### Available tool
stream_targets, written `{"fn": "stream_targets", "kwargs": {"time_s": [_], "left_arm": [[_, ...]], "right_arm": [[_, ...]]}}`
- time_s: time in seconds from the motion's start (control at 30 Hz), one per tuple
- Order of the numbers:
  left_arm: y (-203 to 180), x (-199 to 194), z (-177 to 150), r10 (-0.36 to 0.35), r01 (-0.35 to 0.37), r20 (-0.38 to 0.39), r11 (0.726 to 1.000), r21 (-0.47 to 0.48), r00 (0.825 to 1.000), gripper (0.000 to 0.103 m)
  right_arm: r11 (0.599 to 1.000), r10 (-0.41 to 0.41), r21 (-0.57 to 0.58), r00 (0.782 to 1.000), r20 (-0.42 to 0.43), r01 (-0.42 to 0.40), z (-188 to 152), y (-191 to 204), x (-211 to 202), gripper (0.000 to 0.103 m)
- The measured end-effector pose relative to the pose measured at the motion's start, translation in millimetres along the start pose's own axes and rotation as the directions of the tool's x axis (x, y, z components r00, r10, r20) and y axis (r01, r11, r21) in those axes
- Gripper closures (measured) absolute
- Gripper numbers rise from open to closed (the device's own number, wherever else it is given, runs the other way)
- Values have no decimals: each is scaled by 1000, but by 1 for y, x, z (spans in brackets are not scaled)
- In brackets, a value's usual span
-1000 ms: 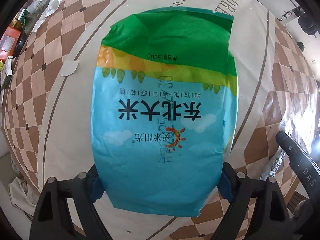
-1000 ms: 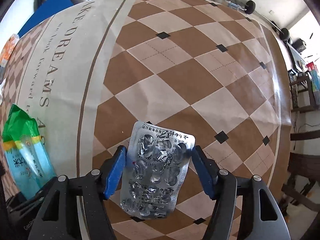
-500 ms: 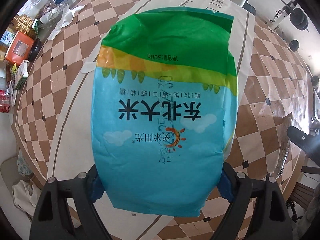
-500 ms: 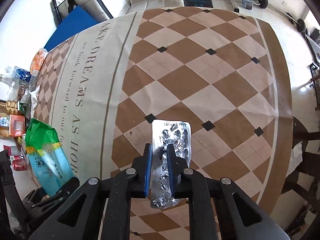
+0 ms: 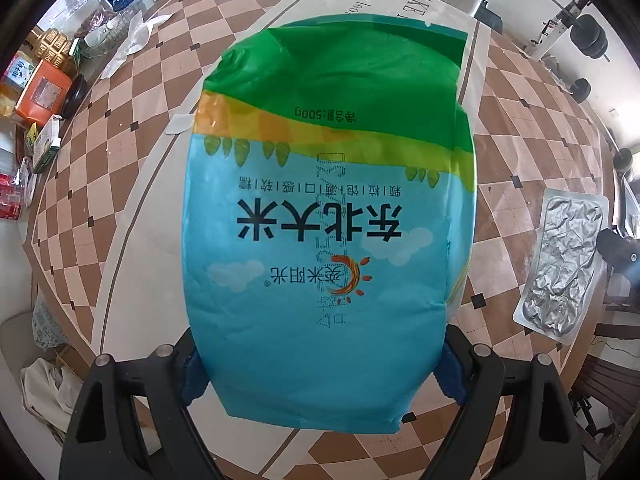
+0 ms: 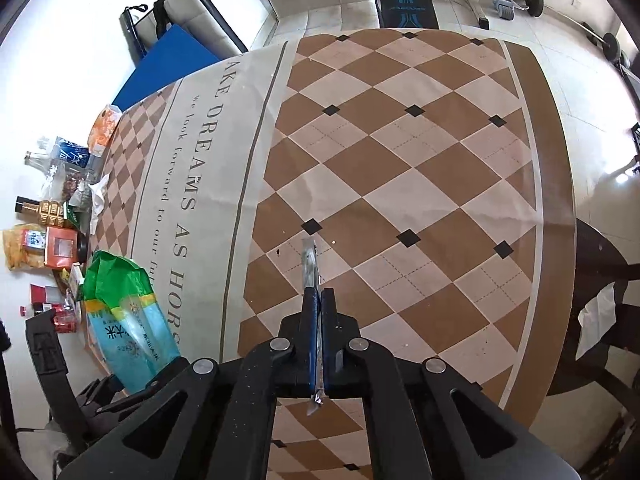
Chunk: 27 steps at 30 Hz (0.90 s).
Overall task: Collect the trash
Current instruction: 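Carry the rice bag and blister pack off the table toward the bin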
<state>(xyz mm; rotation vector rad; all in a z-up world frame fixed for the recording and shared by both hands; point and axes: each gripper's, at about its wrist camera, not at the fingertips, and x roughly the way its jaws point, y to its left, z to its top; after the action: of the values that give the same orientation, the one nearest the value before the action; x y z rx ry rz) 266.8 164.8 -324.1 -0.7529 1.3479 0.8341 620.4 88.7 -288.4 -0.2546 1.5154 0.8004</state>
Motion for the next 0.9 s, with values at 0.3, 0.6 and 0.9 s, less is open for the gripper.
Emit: {"fn": "stream_targets", "kwargs": {"time_s": [0.3, 0.6, 0.9], "left_arm": [[-2, -29, -27, -2, 1, 70, 1000, 20, 998, 15], [27, -56, -105, -42, 31, 134, 996, 82, 990, 15], [89, -57, -241, -81, 69, 103, 991, 115, 991, 15]], "right_arm": [[998, 53, -37, 998, 18, -52, -25, 5, -36, 102], [993, 86, -80, 996, 30, -83, -126, 26, -72, 102], [992, 91, -87, 996, 26, -88, -292, 44, -103, 102]]}}
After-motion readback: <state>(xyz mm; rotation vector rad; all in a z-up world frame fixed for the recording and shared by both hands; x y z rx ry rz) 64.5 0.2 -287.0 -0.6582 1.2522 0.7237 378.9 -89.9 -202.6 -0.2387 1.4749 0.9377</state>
